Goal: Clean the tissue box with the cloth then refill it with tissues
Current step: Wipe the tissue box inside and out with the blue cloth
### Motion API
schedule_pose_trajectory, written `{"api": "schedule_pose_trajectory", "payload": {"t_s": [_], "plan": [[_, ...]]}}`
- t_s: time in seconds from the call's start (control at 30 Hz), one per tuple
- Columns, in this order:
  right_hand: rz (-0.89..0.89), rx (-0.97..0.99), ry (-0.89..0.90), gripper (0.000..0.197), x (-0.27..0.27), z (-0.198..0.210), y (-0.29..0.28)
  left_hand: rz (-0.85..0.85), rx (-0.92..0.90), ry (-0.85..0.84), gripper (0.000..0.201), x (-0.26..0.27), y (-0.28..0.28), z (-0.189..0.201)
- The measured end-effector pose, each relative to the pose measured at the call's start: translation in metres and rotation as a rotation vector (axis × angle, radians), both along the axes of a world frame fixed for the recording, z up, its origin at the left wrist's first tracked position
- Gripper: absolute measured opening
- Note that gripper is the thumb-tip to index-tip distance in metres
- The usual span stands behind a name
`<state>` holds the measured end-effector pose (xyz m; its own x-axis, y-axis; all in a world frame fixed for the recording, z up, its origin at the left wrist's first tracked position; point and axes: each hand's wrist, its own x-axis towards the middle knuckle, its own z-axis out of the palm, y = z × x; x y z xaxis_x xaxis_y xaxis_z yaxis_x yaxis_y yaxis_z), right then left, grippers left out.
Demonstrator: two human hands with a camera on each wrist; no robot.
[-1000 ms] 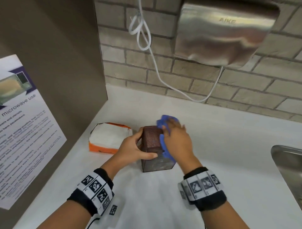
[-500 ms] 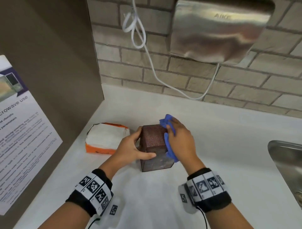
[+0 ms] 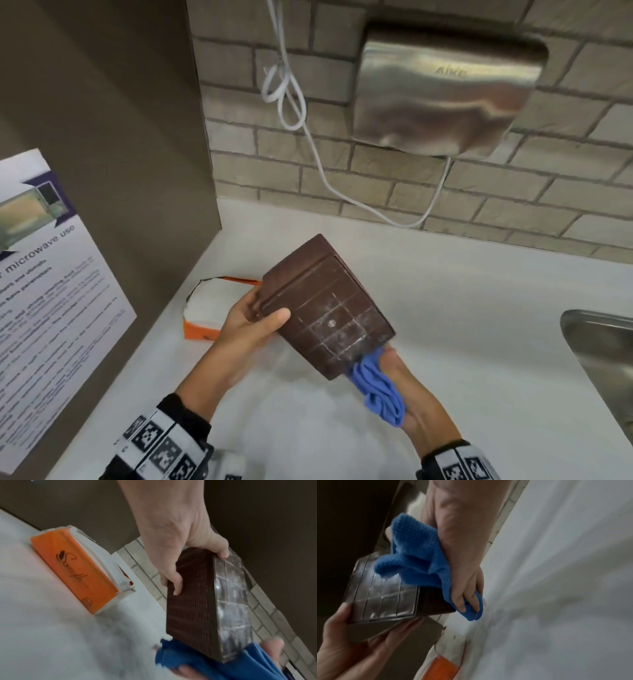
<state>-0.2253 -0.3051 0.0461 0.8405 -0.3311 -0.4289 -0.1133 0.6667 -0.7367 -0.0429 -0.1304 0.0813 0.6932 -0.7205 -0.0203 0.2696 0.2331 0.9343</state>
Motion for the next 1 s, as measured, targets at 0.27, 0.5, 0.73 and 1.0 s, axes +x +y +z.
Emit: {"api": "schedule_pose_trajectory", "payload": {"t_s": [0.27,0.5,0.73,1.0], "plan": [[0.193,-0.473,-0.014,0.085,0.005,0.037,-0.028,-0.260,0.237,-0.263,0.120,0.017,0.009,0.015],[0.157,-0.819,0.087,0.112,-0.001,0.063,-0.050,-0.215,0.282,-0.198,0.090,0.012,-0.006,-0.007],[0.006,-1.249,0.049,0.033,0.038,0.066,-0.027,-0.195,0.292,-0.198,0.096,0.006,-0.012,-0.033],[0.441,-1.847,0.237,0.064,0.097,0.026,0.073,-0.097,0.378,-0.266,0.058,-0.002,-0.011,-0.039]]}}
